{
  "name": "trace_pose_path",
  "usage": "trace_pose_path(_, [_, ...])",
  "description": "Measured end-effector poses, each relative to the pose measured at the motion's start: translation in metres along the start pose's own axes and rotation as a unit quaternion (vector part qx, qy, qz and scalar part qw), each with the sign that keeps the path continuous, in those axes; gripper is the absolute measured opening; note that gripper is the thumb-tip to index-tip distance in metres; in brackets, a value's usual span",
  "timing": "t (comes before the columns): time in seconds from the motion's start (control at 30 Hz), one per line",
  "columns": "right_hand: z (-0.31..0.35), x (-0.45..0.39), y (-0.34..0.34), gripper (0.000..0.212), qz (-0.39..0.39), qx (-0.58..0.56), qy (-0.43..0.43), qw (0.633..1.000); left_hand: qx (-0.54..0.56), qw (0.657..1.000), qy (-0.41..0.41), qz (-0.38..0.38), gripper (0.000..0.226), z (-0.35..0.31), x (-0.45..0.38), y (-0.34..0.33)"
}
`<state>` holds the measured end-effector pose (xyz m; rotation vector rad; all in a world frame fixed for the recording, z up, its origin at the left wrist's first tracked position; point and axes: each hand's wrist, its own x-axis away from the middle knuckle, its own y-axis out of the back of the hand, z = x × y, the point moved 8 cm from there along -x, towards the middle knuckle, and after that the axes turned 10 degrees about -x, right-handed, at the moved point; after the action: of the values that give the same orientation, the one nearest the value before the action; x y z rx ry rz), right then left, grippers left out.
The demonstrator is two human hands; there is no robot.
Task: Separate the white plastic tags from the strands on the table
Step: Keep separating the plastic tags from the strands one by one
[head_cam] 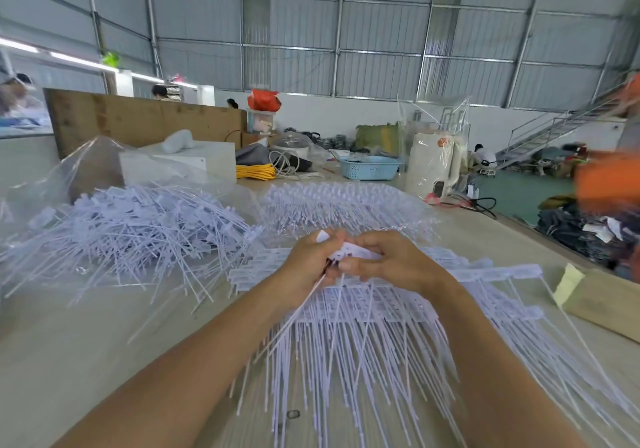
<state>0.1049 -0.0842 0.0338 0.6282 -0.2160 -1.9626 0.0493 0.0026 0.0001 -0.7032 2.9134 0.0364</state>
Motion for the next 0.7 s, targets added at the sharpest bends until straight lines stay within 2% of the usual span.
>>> trace_pose_path(0.13, [-0.003,-0.003,0.003,0.014,-0.037,0.045,0.007,0.998,-0.039,0.999,-0.005,-0.008,0.031,0.001,-0.001,0.014])
trace_pose_path(0.27, [0.002,-0.005,0.005,0.02,-0.077,0.082,0.034,0.993,-0.077,0.996,-0.041,0.003,0.027,-0.001,0.001,0.01])
trace_pose_path(0.43, [0.008,-0.004,0.005,0.033,-0.115,0.101,0.065,0.986,-0.093,0.994,-0.038,-0.049,0.025,-0.004,0.003,0.015])
trace_pose_path(0.57, [0.011,-0.005,0.002,0.019,-0.112,0.131,0.072,0.982,-0.157,0.982,-0.052,-0.091,0.024,-0.009,0.0,0.016])
trace_pose_path(0.7, [0.011,-0.005,0.0,0.013,-0.121,0.151,0.086,0.977,-0.162,0.983,-0.043,-0.078,0.025,-0.01,-0.002,0.016])
